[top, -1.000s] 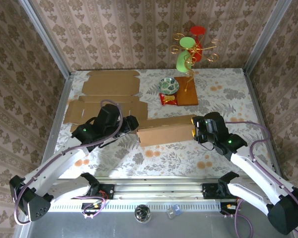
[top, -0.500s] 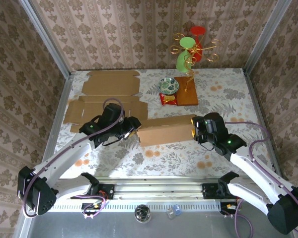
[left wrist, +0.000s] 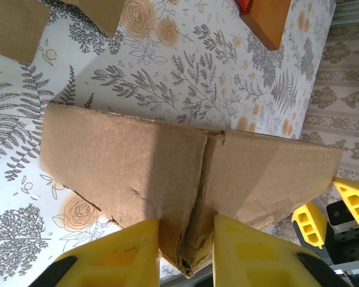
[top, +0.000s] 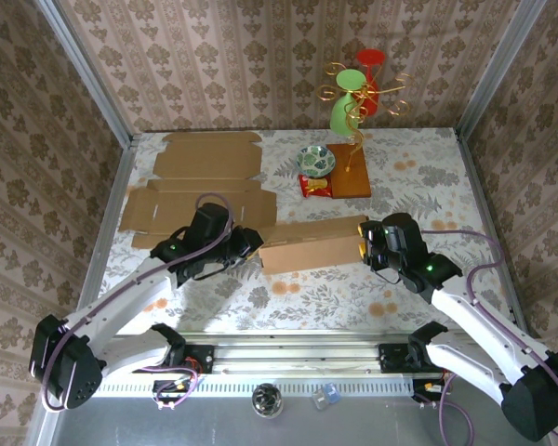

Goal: Fold the paper box

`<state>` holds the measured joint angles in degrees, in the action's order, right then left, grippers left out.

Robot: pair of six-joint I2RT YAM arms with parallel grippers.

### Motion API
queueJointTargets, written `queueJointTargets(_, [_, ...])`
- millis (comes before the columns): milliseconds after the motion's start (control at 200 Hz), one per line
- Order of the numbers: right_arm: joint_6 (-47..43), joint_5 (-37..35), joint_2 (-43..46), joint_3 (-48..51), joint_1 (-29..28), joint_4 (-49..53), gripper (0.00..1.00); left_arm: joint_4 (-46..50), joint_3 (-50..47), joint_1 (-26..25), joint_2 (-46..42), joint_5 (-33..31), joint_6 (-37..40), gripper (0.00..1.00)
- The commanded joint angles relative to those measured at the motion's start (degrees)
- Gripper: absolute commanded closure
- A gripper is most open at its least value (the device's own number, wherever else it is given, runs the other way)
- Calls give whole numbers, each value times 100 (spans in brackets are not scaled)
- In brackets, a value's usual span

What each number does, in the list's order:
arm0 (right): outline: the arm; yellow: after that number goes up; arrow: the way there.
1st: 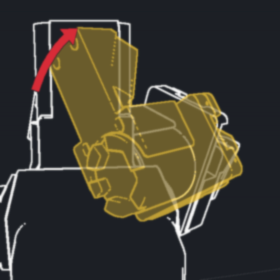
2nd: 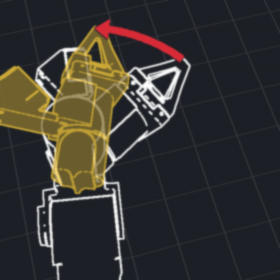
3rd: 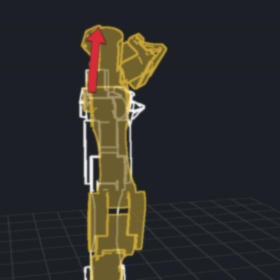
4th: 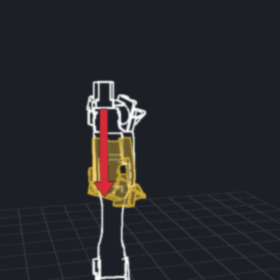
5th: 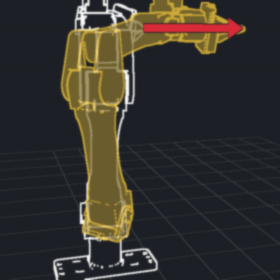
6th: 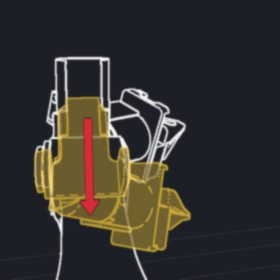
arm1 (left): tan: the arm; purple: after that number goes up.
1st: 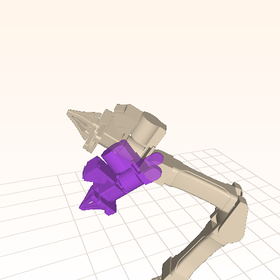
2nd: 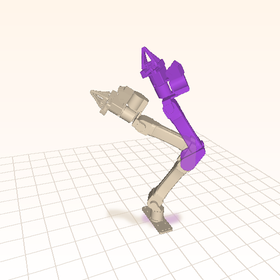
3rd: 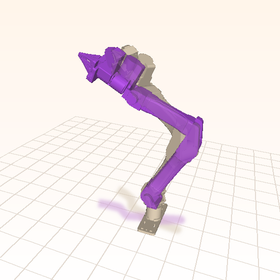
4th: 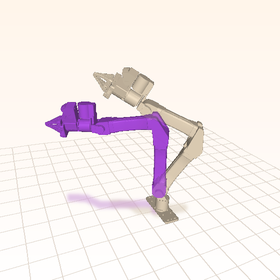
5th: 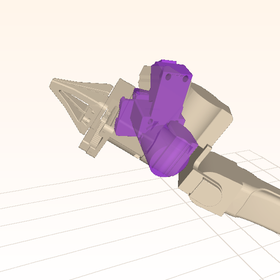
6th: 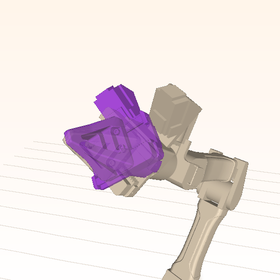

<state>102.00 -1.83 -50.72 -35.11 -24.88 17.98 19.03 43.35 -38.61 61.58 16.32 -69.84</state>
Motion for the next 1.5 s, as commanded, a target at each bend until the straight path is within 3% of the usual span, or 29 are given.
queueJointTargets(0, [-16, 42, -35, 251, 27, 988, 57, 470, -301, -69, 169, -85, 197, 80])
queueJointTargets(245, [99, 16, 230, 545, 75, 1096, 63, 90, -429, -205, 257, -130, 530, 87])
queueJointTargets(460, [-552, 108, 491, 534, 219, 817, 64, -192, -433, -409, 302, -313, 924, 91])
queueJointTargets(665, [-1039, 629, 633, 636, 515, 637, 66, -623, -548, -545, 262, -476, 1091, 93])
queueJointTargets(1065, [-3186, 2202, 547, 104, 1471, 1629, 66, -1875, -618, -1176, 589, -1074, 2059, 93])
queueJointTargets(1335, [-4114, 2233, 782, -277, 1723, 2894, 62, -3051, -895, -1755, 1067, -1427, 2315, 93])
queueJointTargets(1495, [-4119, 2152, 1135, -334, 1724, 3487, 59, -3322, -1077, -1961, 1303, -1495, 2156, 92])
